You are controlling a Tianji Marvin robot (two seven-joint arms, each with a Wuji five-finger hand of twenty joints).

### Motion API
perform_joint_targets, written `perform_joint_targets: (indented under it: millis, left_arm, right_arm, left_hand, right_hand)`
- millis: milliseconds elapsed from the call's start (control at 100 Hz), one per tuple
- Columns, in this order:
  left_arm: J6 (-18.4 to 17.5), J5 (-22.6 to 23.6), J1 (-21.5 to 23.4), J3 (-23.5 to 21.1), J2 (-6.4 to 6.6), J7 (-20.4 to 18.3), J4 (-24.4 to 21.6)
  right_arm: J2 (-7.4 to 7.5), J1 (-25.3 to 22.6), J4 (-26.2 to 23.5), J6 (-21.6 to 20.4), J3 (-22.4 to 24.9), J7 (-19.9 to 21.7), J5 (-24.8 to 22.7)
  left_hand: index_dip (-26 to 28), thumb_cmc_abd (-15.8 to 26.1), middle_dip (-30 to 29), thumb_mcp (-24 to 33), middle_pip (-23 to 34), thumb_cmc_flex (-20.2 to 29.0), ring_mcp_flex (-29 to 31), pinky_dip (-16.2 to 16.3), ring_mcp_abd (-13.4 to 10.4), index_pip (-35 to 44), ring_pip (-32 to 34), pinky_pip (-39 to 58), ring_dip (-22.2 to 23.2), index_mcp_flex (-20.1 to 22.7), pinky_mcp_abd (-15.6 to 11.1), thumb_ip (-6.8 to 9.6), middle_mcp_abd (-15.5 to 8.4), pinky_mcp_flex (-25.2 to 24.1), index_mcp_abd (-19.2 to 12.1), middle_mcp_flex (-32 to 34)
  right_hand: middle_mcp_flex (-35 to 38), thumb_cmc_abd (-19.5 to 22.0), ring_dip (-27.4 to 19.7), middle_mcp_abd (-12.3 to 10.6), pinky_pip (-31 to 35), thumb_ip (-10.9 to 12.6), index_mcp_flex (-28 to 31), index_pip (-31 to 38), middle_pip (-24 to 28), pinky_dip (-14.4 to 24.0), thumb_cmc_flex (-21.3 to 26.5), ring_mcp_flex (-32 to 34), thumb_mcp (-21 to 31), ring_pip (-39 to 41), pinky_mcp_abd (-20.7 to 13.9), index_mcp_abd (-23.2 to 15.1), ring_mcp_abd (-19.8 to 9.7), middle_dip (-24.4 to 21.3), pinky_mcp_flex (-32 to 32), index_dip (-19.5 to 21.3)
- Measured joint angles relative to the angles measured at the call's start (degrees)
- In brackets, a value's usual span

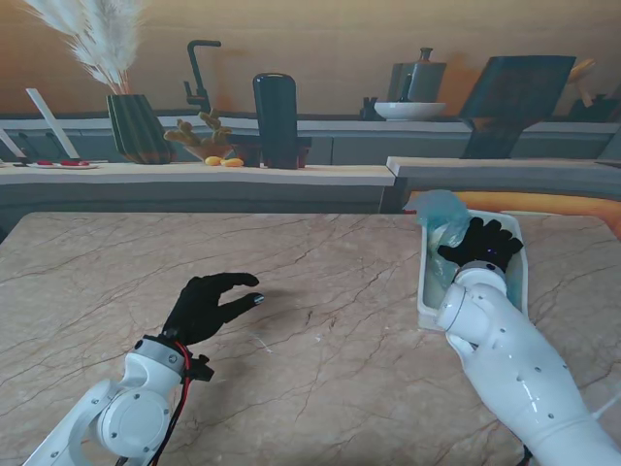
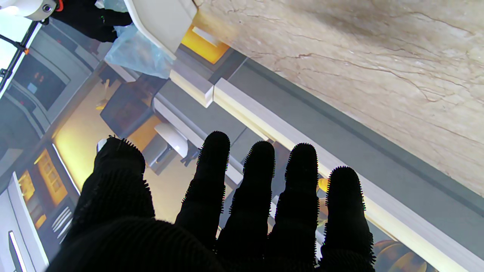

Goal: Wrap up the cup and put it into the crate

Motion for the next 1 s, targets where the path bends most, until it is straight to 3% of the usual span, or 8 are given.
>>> perform_joint_targets:
  millis: [180,600,770,860,1000]
  left_arm:
    - [0.06,0.08,-0.02,0.00,0.00,0.03,0.03]
    - [0.87,-0.21,-0.26,0.01,-0.10,0.85,0.37]
    - [0.41,-0.08,-0.34,-0.04,-0.21,1.81,0.85]
    - [-0.27,-0.52,-0.45,-0.13,-0.30,2.00,1.24]
    - [-2.15,-1.26,-0.69,-0.28,-0.37,2.05,1.94]
  right_arm:
    - [0.74,-3.24,-5.33,-5.00,3.30,-0.80,-2.71]
    - [2.62,-13.74,-22.79,-30.86,10.13,-2.26,-7.85]
    - [3.19,-17.21,-28.51,-38.99,10.60,5.72,-0.81]
    - [3.61,-18.79,-29.95,-45.03,10.35,10.82,2.66]
    - [4.44,-20.11,-30.17,-53.49,9.73,20.49,14.17]
  left_hand:
    - [0.00,0.00,0.00,0.00,0.00,0.00,0.00,0.00,0.00,0.00,0.00,0.00,0.00,0.00,0.01,0.00,0.00,0.00,0.00,0.00]
    - [0.00,0.00,0.00,0.00,0.01,0.00,0.01,0.00,0.00,0.00,0.00,0.00,0.00,0.00,0.01,0.00,0.00,0.01,0.00,-0.04]
    - [-0.12,0.00,-0.10,0.00,-0.32,0.00,-0.33,0.00,0.00,0.57,-1.24,0.00,0.00,-3.25,0.00,0.00,-0.11,0.01,0.00,-2.73]
    - [-0.59,-1.23,-0.48,-0.06,-1.41,0.00,-2.42,0.00,0.00,0.12,-2.83,-0.02,0.01,-6.20,0.01,0.00,-0.18,-0.35,-0.11,-5.58]
    - [-1.38,-3.65,-1.44,-0.06,-2.79,-0.63,-4.66,-0.50,0.00,-1.35,-6.28,-3.36,-1.20,-10.22,0.02,0.00,-0.20,-0.73,-0.41,-9.76]
  right_hand:
    - [-0.38,-0.94,-0.01,0.01,-0.36,-0.48,0.06,-0.47,-0.74,0.57,0.00,0.00,0.11,-0.54,0.06,0.00,0.00,-0.42,0.00,0.00]
    - [1.04,-0.43,-0.01,0.03,-0.69,-1.16,1.02,0.27,0.06,1.39,-0.71,1.89,0.53,-0.40,0.13,-3.86,0.10,-0.44,1.91,0.74]
    - [5.14,-0.46,1.20,-0.02,-0.71,-1.16,2.41,2.67,-1.33,2.11,-0.62,6.18,0.53,0.13,0.17,-8.44,0.37,-0.44,3.64,0.74]
    - [7.61,-0.44,2.14,-1.49,-0.72,-1.16,2.41,3.68,-4.10,2.76,-0.53,8.95,0.44,-0.27,0.11,-10.79,-0.45,-0.43,4.79,0.13]
    - [13.14,-0.72,4.77,-3.51,0.80,-1.16,2.47,4.42,-6.71,3.44,0.16,16.04,0.41,0.09,0.09,-11.26,-2.15,0.30,7.38,-0.81]
